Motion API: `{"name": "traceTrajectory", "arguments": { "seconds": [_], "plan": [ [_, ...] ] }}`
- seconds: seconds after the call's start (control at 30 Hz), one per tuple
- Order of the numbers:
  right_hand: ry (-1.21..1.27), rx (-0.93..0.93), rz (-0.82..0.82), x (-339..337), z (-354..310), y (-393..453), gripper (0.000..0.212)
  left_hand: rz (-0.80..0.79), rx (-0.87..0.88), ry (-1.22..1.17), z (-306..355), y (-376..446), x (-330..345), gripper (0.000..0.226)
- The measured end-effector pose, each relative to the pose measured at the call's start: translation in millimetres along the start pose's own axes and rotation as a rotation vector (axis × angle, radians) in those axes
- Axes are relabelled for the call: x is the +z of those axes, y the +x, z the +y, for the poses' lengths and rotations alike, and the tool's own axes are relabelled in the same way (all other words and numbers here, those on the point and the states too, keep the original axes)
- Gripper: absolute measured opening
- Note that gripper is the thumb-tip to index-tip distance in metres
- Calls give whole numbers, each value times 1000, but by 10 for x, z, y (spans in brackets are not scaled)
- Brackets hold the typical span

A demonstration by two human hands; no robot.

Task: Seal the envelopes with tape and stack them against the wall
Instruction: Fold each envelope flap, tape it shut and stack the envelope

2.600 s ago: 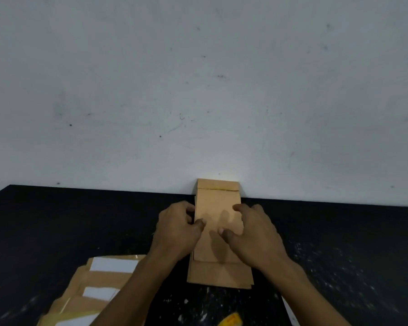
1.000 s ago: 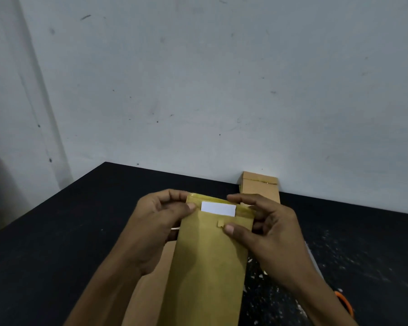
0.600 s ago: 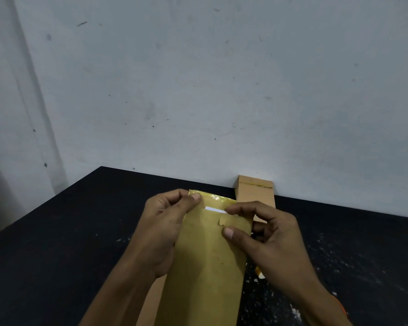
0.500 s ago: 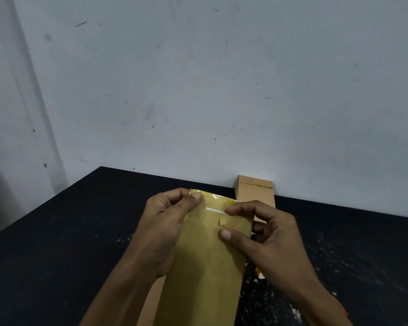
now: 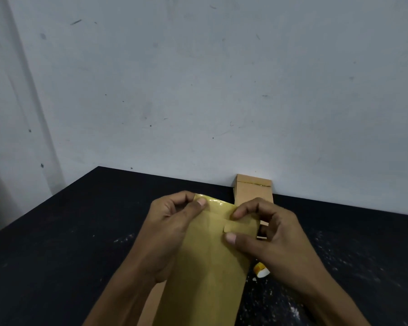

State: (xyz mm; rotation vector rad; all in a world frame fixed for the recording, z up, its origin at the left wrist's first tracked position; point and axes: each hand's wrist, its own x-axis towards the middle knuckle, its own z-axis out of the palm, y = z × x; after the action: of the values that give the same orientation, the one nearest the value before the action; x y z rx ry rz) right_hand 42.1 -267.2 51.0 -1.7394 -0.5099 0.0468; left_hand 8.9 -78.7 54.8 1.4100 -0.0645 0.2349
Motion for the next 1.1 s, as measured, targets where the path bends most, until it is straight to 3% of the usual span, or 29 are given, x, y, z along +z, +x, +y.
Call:
{"name": "traceTrajectory", "arguments": {
  "seconds": [0.13, 0.27, 0.47, 0.6, 0.73, 0.93, 1.0, 1.1],
  "plan": [
    [242, 56, 29, -110, 3, -104, 44, 53, -84, -70, -85, 16, 20, 19],
    [167, 135, 35, -210, 101, -210, 34, -9, -133, -5, -219, -1, 53, 24],
    [275, 225, 184, -376, 259, -404, 30, -181, -179, 92, -317, -44, 168, 36],
    [267, 240, 183, -467, 300, -523, 25, -203, -202, 69, -361, -54, 258, 35],
    [236, 278, 210, -518, 471, -625, 20, -204, -222, 129, -590, -79, 316, 22],
    [64, 356, 200, -555, 725, -683, 29, -233, -338, 305, -912, -117, 307, 26],
    [-54, 367, 172, -554, 816, -663, 32, -260, -310, 431, -990, -113, 293, 28],
    [-212, 316, 134, -510, 903, -652, 36, -287, -131, 681, -1077, -120, 293, 29]
  ]
}}
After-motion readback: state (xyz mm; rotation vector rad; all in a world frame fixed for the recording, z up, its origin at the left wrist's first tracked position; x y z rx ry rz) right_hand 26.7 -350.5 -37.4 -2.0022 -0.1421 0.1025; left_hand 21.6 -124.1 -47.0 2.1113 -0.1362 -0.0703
